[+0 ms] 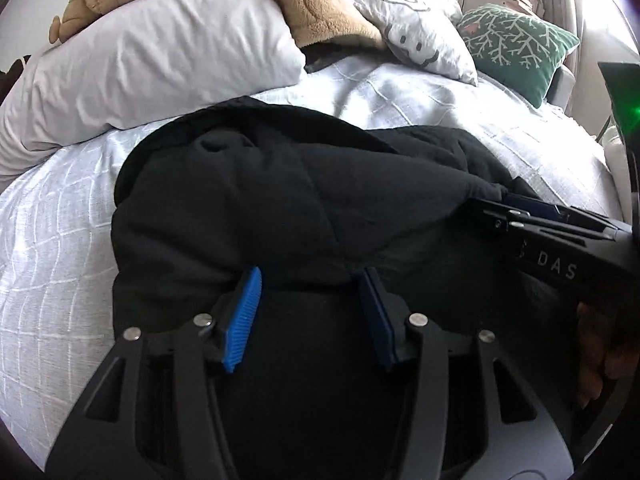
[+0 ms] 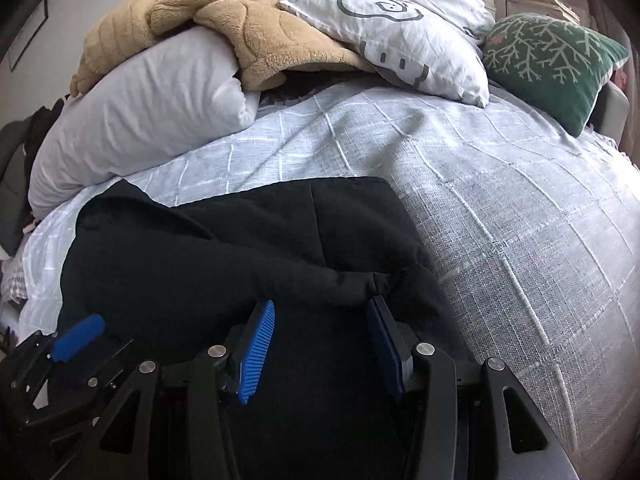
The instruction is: Fold large clothes
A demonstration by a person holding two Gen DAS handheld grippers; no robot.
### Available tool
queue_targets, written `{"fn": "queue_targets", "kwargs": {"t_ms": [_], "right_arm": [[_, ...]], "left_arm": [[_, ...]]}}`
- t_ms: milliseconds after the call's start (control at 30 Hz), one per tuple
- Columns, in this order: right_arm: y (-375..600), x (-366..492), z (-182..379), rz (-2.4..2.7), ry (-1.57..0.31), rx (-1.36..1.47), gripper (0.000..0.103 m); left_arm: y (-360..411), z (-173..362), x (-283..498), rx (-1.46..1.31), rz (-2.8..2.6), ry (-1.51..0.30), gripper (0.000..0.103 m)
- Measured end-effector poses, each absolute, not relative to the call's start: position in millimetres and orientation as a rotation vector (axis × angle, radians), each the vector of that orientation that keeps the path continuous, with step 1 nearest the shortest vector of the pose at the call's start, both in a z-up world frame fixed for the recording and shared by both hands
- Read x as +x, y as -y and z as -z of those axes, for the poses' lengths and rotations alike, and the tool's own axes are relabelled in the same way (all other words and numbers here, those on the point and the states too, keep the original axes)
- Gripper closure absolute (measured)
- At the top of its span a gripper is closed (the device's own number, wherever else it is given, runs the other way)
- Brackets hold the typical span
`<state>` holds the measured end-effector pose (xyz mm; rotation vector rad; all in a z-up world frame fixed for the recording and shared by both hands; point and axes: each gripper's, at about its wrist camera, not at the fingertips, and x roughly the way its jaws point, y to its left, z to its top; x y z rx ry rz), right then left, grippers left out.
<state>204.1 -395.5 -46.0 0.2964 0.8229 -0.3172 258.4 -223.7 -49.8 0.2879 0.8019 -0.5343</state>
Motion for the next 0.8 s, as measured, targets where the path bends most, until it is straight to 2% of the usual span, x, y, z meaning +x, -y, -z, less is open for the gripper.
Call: {"fn": "queue_targets", "kwargs": {"t_ms": [133,233,367,467,633,800], "right_arm": [[387.6,207.6,40.0,0.344,-0.840,0.252,0.053],[380.4,203.2,22.7,0.319,-0.865,0.222,0.047],[364.6,168.4,-20.3,0.225,-0.831,0.195,0.043],[348.8,134.9,-43.4,0.159,-0.810,0.171,0.043],[323.2,92.5,-33.8,0.165,-0.828,0.052,0.043],[333.4,81.2,12.1,0.174,-0.881,0.038,0.044]], "left_arm": [[222.2,42.2,259.4,0.280,0.555,-0.813,0.049],[206.3,18.6,252.5,0.240,0.606,-0.818,0.049],[172.6,-20.3,216.4,0.109,0.711,-0.815,0.049],[158.4,-32.3,176.6,0.122,0.770,-0.796,0.048],[160.1,-3.6,130.7,0.240,0.820,-0.849,0.048],[171.1,37.2,105.3,0.357,0.788,-0.760,0.048]]}}
